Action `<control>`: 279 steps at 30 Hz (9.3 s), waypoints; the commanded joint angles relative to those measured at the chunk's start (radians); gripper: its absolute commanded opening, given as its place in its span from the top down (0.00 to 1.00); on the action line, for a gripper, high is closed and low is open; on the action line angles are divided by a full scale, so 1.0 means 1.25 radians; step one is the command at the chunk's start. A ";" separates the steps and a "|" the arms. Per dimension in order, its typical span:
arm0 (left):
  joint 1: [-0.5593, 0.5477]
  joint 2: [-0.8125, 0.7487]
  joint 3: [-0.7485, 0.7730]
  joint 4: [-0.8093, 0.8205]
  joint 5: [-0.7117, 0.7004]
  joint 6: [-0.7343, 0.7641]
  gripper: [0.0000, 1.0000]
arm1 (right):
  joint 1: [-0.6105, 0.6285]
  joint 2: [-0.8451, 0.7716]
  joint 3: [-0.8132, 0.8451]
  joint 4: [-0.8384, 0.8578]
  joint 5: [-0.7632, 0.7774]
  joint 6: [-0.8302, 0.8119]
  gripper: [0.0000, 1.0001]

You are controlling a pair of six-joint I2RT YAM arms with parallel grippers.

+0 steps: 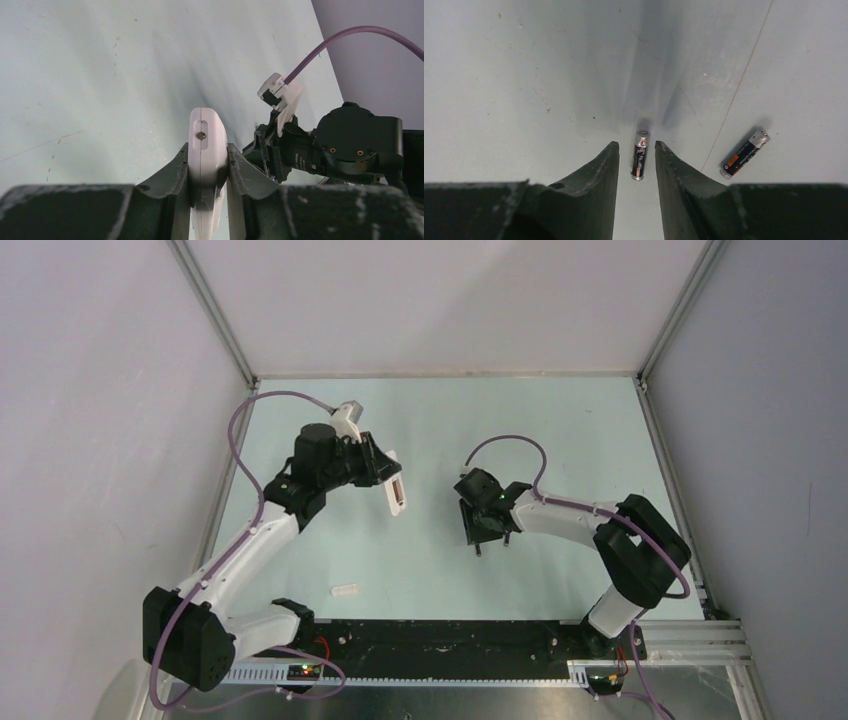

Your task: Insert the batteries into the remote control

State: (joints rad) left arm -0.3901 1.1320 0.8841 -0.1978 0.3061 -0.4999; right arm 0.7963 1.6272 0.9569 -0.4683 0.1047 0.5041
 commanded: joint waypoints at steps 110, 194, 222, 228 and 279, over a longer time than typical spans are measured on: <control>-0.046 0.221 0.251 0.001 0.286 -0.339 1.00 | 0.090 -0.357 0.039 0.390 0.036 -0.212 0.90; -0.034 0.274 0.266 -0.077 0.313 -0.250 1.00 | -0.032 -0.248 0.135 0.325 -0.226 -0.177 0.83; -0.010 0.254 0.293 -0.088 0.312 -0.266 1.00 | -0.037 -0.212 0.135 0.299 -0.325 -0.150 0.93; -0.002 0.252 0.297 -0.087 0.324 -0.275 1.00 | -0.039 -0.201 0.133 0.312 -0.355 -0.140 0.94; -0.021 0.160 0.416 -0.051 0.025 -0.185 1.00 | -0.195 -0.228 0.118 0.531 -0.401 0.808 0.01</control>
State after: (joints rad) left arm -0.3958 1.3739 1.3643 -0.3126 0.4343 -0.7181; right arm 0.5423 1.3140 1.0904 0.0605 -0.3977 1.2743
